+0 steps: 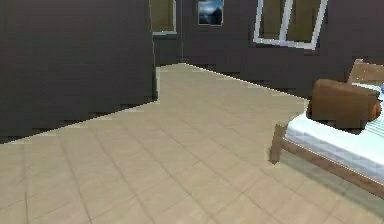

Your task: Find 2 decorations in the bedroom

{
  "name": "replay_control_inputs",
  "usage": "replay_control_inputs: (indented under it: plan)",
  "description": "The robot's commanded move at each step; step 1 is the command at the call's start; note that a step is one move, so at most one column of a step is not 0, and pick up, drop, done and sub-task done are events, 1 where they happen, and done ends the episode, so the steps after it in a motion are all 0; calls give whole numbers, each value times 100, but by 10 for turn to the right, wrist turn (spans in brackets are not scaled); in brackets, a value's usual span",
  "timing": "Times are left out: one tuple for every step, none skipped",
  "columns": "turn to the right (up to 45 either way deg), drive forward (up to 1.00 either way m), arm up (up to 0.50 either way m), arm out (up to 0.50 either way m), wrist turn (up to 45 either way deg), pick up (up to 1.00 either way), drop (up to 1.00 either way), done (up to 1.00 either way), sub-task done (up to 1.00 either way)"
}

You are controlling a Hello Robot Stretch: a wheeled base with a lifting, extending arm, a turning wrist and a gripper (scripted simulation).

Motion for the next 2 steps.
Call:
replay_control_inputs:
  plan:
    - [0,100,0,0,0,0,0,0,0]
    - [0,100,0,0,0,0,0,0,0]
